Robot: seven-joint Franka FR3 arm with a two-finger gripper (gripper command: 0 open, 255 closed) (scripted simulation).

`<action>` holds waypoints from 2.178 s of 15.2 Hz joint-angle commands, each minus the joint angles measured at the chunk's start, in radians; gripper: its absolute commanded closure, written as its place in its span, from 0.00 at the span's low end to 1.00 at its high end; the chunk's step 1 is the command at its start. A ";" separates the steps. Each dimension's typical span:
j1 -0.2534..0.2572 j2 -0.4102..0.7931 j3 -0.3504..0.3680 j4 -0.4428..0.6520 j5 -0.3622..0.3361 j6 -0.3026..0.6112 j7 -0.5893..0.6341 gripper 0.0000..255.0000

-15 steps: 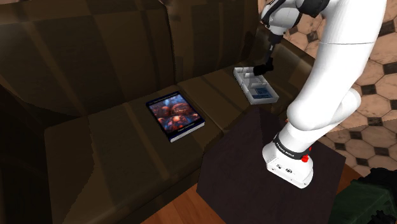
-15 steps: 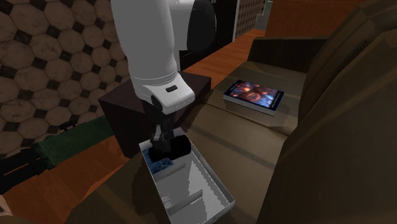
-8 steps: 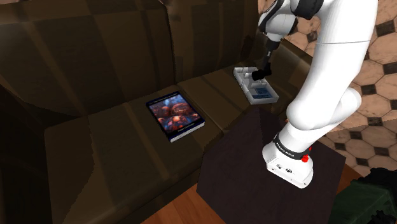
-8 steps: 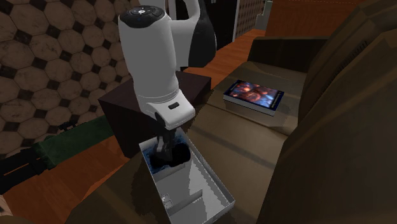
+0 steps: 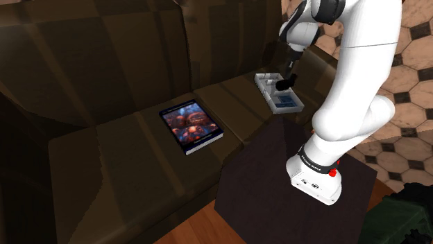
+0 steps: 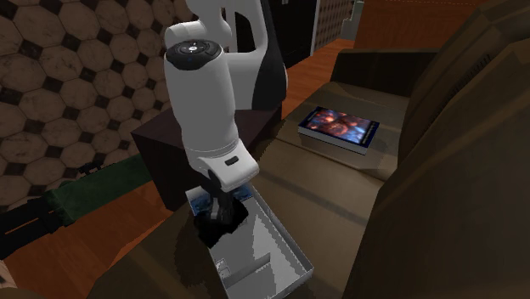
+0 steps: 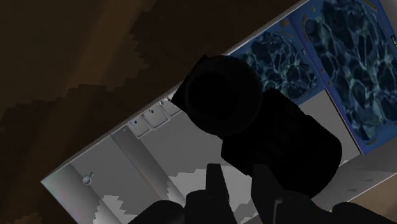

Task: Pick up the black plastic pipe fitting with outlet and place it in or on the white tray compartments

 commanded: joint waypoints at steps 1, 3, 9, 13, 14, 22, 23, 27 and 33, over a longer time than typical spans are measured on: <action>0.002 0.002 0.005 -0.006 0.001 -0.018 0.001 1.00; 0.002 0.000 0.003 -0.007 0.000 -0.013 0.001 1.00; -0.162 0.032 0.049 0.134 0.033 -0.170 -0.297 0.00; -0.167 0.062 0.062 0.123 0.053 -0.131 -0.310 0.00; -0.169 0.070 0.066 0.120 0.058 -0.121 -0.313 0.00; -0.173 0.091 0.075 0.115 0.071 -0.097 -0.321 0.00; -0.173 0.091 0.075 0.115 0.071 -0.097 -0.321 0.00; -0.173 0.091 0.075 0.115 0.071 -0.097 -0.321 1.00; -0.173 0.091 0.075 0.115 0.071 -0.097 -0.321 1.00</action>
